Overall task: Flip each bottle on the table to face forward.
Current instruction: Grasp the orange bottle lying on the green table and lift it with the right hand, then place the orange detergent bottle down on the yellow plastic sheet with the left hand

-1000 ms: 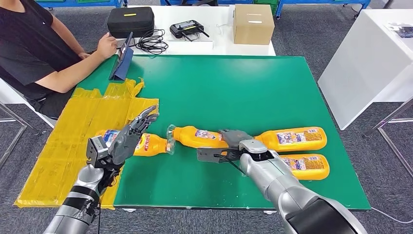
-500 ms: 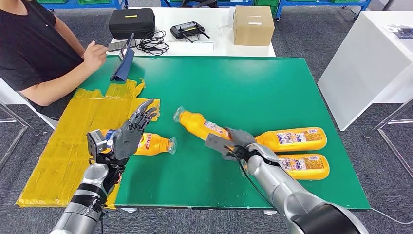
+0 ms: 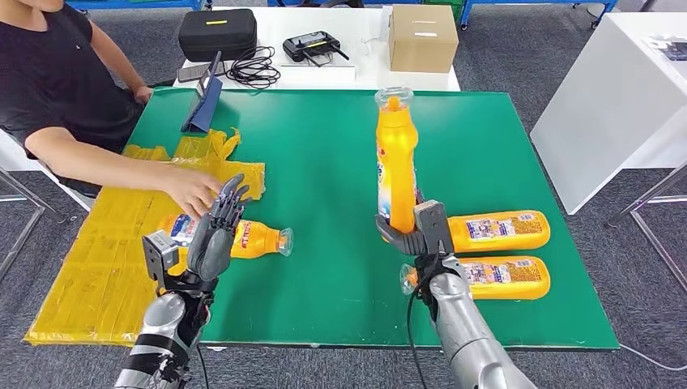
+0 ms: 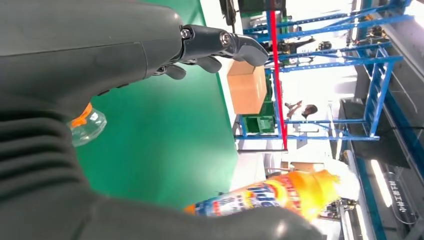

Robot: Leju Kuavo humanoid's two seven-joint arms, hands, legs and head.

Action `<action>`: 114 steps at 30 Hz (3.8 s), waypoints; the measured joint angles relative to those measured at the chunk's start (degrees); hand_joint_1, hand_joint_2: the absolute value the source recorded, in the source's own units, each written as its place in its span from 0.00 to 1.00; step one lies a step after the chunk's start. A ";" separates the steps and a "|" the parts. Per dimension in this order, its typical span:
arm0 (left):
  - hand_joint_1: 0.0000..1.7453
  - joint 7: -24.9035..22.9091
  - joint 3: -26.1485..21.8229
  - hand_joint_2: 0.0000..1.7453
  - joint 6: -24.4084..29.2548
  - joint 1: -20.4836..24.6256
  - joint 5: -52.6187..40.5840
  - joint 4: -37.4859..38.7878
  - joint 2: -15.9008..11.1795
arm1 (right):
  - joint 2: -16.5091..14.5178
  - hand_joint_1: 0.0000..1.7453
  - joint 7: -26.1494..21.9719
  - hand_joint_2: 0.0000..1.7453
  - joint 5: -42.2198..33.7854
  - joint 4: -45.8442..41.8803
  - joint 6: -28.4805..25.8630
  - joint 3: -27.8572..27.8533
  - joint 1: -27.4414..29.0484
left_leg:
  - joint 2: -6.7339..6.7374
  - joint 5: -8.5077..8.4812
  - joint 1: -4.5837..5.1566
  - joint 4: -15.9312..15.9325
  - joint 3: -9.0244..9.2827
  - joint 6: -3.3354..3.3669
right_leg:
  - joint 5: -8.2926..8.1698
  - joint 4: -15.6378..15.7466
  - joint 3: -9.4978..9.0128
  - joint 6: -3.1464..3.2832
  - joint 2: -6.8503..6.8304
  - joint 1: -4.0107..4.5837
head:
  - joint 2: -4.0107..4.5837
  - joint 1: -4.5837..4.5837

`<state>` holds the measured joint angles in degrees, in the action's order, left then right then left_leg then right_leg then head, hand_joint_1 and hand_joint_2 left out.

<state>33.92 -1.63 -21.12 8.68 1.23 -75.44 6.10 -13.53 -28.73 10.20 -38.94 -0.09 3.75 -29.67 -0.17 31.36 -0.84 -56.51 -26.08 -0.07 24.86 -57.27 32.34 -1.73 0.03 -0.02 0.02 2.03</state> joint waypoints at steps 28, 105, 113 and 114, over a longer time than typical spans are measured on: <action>0.00 0.09 1.78 1.00 -0.19 -8.53 1.35 -10.90 2.01 | -4.07 1.00 4.38 1.00 12.43 -17.30 2.41 29.99 10.94 | 0.04 0.01 0.02 0.02 -0.09 0.01 | 0.01 -0.01 0.11 0.01 0.01 0.00 | 0.00 -0.02; 1.00 -18.64 -4.50 1.00 60.41 -12.18 -83.63 -2.20 -6.66 | 16.49 0.00 12.64 1.00 24.16 -40.80 -6.86 27.89 15.54 | 0.09 0.02 0.09 0.02 -0.19 0.02 | 0.01 0.00 0.29 0.02 0.03 -0.03 | 0.00 0.02; 0.00 -20.75 -4.28 1.00 55.25 -8.44 -86.43 10.97 -9.60 | 27.95 0.00 8.44 1.00 14.74 -54.15 0.90 20.04 20.22 | -0.05 0.04 0.18 0.03 -0.07 0.06 | 0.01 0.05 0.03 0.02 -0.10 -0.11 | 0.00 0.02; 0.00 -20.70 -4.05 1.00 55.35 -8.41 -86.44 11.16 -9.70 | 28.61 0.00 8.28 1.00 14.98 -54.78 1.19 19.69 20.77 | -0.05 0.03 0.17 0.03 -0.02 0.06 | 0.01 0.05 -0.01 0.02 -0.10 -0.11 | 0.00 0.02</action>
<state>13.21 -5.68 34.23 0.27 -85.21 -64.28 -3.60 15.08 -20.45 25.17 -93.72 1.10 23.45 -8.89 -0.22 31.40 -0.67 -56.47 -26.10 -0.01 24.87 -57.22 32.33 -1.72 -0.07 -0.13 0.02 2.05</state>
